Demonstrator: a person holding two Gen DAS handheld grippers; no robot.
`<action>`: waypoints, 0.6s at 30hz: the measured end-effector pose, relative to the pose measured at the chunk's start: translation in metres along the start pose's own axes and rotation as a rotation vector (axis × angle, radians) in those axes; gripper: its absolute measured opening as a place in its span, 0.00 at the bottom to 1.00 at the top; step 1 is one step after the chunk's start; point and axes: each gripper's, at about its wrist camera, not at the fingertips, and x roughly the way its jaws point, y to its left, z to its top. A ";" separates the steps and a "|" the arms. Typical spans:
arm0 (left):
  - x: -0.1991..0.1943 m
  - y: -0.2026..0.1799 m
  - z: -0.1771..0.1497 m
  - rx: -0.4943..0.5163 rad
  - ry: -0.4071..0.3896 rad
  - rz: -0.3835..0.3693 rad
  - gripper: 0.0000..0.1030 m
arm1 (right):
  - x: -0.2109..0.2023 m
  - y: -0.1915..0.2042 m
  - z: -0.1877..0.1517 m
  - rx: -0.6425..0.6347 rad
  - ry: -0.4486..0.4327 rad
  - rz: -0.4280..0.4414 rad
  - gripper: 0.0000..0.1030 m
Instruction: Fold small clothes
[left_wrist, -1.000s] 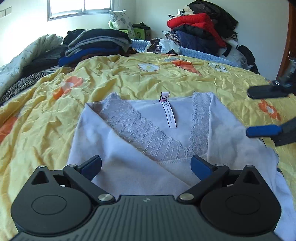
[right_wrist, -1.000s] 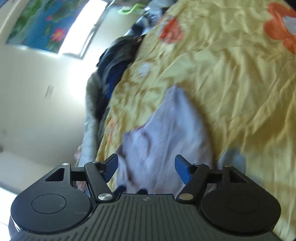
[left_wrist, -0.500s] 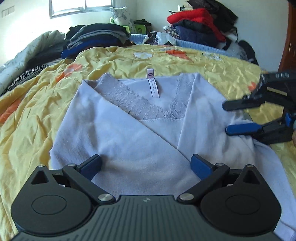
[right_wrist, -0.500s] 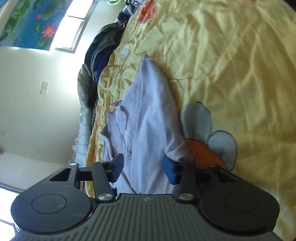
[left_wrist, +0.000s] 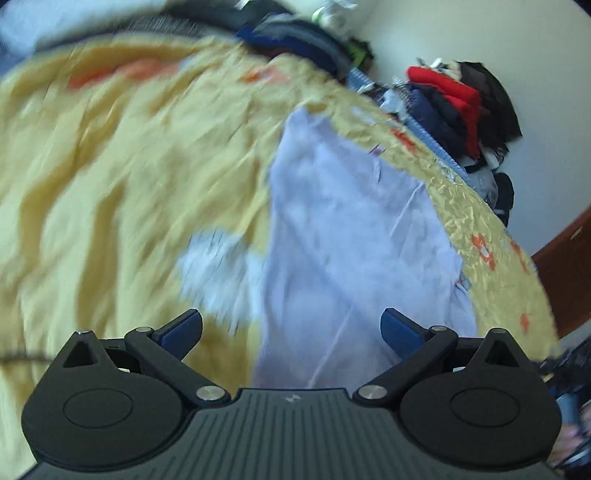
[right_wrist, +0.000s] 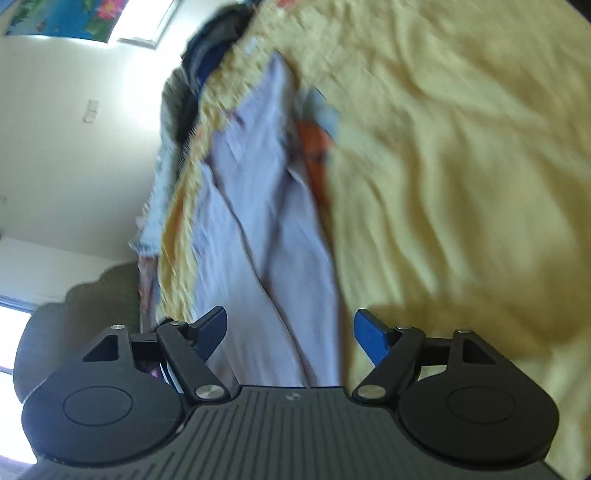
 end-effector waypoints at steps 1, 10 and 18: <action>-0.001 0.006 -0.003 -0.040 0.030 -0.014 1.00 | -0.004 -0.005 -0.008 0.007 0.014 0.012 0.70; 0.001 0.025 -0.016 -0.199 0.187 -0.231 1.00 | -0.001 -0.001 -0.039 0.043 0.144 0.041 0.72; 0.009 0.020 -0.011 -0.189 0.338 -0.223 1.00 | 0.001 0.002 -0.048 0.065 0.166 0.051 0.73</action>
